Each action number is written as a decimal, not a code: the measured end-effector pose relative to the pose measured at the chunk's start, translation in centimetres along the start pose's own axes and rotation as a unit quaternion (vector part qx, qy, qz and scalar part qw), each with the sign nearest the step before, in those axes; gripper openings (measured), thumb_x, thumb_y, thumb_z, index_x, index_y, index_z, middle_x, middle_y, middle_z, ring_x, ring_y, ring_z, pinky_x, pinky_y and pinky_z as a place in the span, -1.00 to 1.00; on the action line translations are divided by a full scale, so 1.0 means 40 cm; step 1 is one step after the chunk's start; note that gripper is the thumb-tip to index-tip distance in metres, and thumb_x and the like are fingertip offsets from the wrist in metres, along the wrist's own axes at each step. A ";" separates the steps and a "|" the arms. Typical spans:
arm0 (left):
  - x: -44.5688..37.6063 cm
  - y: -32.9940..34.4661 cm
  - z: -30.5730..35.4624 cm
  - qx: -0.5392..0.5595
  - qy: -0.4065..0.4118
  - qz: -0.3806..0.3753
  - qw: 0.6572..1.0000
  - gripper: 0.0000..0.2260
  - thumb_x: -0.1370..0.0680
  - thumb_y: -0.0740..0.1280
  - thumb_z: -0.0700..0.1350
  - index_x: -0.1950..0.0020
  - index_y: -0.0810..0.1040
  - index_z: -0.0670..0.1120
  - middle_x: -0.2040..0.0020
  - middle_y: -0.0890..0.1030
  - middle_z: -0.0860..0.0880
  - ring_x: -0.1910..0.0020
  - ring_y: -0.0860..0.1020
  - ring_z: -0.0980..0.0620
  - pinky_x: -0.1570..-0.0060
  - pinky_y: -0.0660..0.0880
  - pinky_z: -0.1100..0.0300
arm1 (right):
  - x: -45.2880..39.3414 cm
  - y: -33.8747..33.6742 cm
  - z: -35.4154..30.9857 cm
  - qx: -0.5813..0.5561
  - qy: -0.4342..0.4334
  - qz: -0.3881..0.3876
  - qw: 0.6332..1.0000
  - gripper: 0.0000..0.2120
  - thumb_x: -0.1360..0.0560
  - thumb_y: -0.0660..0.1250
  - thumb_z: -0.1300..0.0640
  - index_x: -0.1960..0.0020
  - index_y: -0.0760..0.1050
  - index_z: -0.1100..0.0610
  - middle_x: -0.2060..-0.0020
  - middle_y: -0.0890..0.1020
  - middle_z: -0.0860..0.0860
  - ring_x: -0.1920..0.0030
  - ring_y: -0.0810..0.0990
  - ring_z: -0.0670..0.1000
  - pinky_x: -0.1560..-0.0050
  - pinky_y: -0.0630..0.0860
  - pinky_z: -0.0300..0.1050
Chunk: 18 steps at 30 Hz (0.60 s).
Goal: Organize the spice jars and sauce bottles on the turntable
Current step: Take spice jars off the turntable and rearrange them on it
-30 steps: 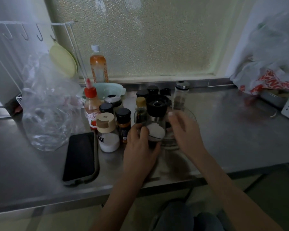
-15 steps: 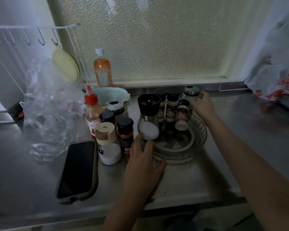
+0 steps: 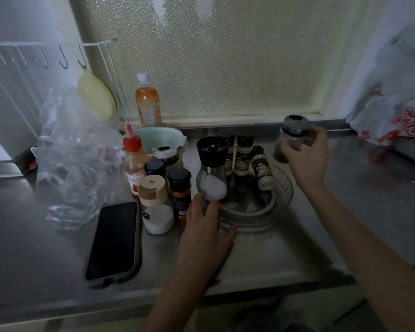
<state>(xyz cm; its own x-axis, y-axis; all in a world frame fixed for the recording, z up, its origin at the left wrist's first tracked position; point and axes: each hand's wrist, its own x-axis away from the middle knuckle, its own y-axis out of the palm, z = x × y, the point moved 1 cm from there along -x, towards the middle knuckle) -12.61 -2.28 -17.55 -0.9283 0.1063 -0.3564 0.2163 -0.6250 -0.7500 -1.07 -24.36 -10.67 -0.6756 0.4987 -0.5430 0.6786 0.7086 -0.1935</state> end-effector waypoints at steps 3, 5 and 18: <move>0.001 0.001 -0.001 0.008 0.005 0.005 1.000 -0.60 -0.49 0.33 0.11 -0.22 0.37 -0.05 -0.50 0.09 -0.07 -0.47 0.14 -0.10 -0.25 0.37 0.09 | 0.071 -0.049 -0.079 -0.041 -0.022 0.008 0.999 -0.49 -0.32 0.48 0.03 -0.18 0.40 0.14 -0.02 0.56 -0.05 0.01 0.54 -0.13 0.01 0.48 -0.34; 0.000 -0.002 0.001 0.011 0.005 0.006 1.000 -0.59 -0.48 0.33 0.12 -0.23 0.38 -0.06 -0.50 0.10 -0.08 -0.47 0.15 -0.11 -0.24 0.37 0.09 | 0.134 -0.056 -0.119 -0.040 -0.030 -0.041 0.998 -0.51 -0.31 0.50 0.05 -0.16 0.41 0.13 0.00 0.58 -0.06 0.05 0.56 -0.15 0.04 0.49 -0.33; 0.002 -0.012 0.006 0.089 -0.009 0.038 0.995 -0.37 -0.39 0.44 0.08 -0.30 0.21 -0.13 -0.23 0.33 -0.10 -0.21 0.38 -0.08 -0.05 0.37 0.22 | 0.269 0.013 -0.163 -0.016 0.003 -0.298 0.954 -0.60 -0.38 0.37 -0.14 -0.04 0.35 0.09 0.11 0.55 -0.12 0.10 0.54 -0.19 0.19 0.41 -0.46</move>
<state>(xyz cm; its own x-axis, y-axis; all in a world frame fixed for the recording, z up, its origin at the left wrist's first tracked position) -12.86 -2.16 -17.09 -0.9171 0.0404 -0.3966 0.2307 -0.7575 -0.6107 -9.87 -15.39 -11.28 -0.9407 0.0053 -0.3391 0.1642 0.8820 -0.4416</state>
